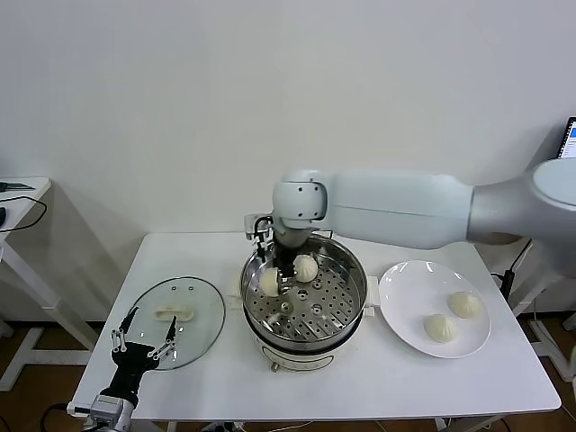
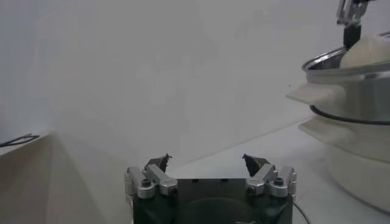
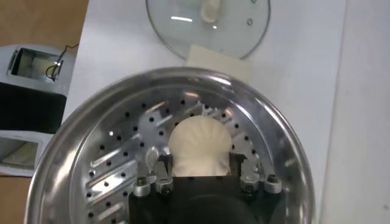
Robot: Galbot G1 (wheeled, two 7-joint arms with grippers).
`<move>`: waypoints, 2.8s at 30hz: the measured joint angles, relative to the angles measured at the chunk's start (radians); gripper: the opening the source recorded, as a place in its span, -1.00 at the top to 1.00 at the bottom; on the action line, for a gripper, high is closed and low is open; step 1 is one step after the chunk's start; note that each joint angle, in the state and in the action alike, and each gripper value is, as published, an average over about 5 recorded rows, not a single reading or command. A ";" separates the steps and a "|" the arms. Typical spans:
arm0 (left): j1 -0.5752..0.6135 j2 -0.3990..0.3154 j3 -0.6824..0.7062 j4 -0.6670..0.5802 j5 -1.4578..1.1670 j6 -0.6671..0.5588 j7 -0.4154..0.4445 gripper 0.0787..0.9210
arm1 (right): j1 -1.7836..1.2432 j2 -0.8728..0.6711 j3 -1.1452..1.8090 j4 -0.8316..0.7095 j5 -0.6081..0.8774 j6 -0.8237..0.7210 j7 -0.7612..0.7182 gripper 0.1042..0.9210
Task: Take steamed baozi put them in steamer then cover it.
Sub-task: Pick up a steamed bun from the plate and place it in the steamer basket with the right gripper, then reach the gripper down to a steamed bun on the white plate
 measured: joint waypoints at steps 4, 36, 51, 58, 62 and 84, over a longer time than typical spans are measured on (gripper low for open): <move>0.001 0.000 -0.002 0.000 0.000 0.000 0.000 -0.77 | -0.019 0.012 0.006 -0.008 -0.010 0.000 0.003 -0.42; 0.028 0.004 0.014 -0.034 0.007 0.009 -0.006 -0.77 | 0.146 -0.636 -0.007 0.240 -0.208 0.016 -0.226 -0.76; 0.035 -0.008 0.017 -0.029 0.011 0.007 -0.009 -0.77 | -0.211 -0.830 0.239 0.096 -0.547 0.378 -0.307 -0.76; 0.036 -0.014 0.018 -0.026 0.014 0.007 -0.013 -0.77 | -0.409 -0.819 0.393 0.008 -0.639 0.474 -0.310 -0.76; 0.035 -0.018 0.017 -0.023 0.016 0.007 -0.013 -0.77 | -0.492 -0.805 0.455 -0.028 -0.668 0.501 -0.303 -0.76; 0.033 -0.019 0.019 -0.010 0.025 0.003 -0.013 -0.77 | -0.737 -0.727 0.672 -0.122 -0.751 0.525 -0.264 -0.76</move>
